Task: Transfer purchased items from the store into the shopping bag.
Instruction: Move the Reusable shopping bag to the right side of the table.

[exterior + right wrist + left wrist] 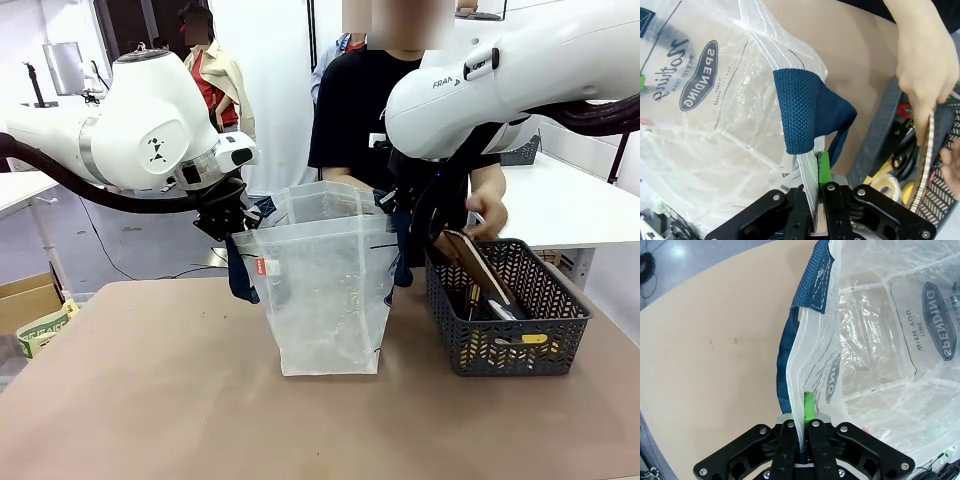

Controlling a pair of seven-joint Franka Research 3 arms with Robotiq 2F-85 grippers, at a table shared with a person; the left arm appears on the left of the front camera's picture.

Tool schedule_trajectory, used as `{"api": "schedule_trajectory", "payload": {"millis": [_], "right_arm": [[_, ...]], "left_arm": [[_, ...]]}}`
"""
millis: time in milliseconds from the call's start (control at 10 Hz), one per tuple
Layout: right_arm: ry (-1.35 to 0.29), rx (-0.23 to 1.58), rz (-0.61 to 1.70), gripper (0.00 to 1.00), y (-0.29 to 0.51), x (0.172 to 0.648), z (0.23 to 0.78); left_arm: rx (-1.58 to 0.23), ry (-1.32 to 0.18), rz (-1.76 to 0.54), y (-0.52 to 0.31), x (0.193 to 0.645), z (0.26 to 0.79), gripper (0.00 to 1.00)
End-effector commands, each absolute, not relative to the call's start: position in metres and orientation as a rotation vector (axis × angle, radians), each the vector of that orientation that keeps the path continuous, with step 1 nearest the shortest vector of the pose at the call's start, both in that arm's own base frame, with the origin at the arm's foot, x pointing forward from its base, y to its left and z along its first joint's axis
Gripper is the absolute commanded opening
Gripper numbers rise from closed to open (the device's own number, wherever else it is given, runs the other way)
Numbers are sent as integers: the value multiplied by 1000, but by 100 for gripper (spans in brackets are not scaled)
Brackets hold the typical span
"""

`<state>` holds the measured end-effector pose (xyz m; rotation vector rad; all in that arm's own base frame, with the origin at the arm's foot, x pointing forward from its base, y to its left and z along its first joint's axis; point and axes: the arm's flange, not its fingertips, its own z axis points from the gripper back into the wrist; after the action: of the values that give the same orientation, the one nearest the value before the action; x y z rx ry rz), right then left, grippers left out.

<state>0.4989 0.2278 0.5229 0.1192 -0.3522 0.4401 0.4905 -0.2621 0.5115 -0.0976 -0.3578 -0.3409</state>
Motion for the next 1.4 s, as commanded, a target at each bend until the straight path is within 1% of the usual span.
{"api": "schedule_trajectory", "payload": {"millis": [0,1300], "right_arm": [[-354,119,436,0,225,500,524],[-354,119,436,0,225,500,524]], "left_arm": [[-102,-363,-326,-260,490,513,0],[-102,-363,-326,-260,490,513,0]]}}
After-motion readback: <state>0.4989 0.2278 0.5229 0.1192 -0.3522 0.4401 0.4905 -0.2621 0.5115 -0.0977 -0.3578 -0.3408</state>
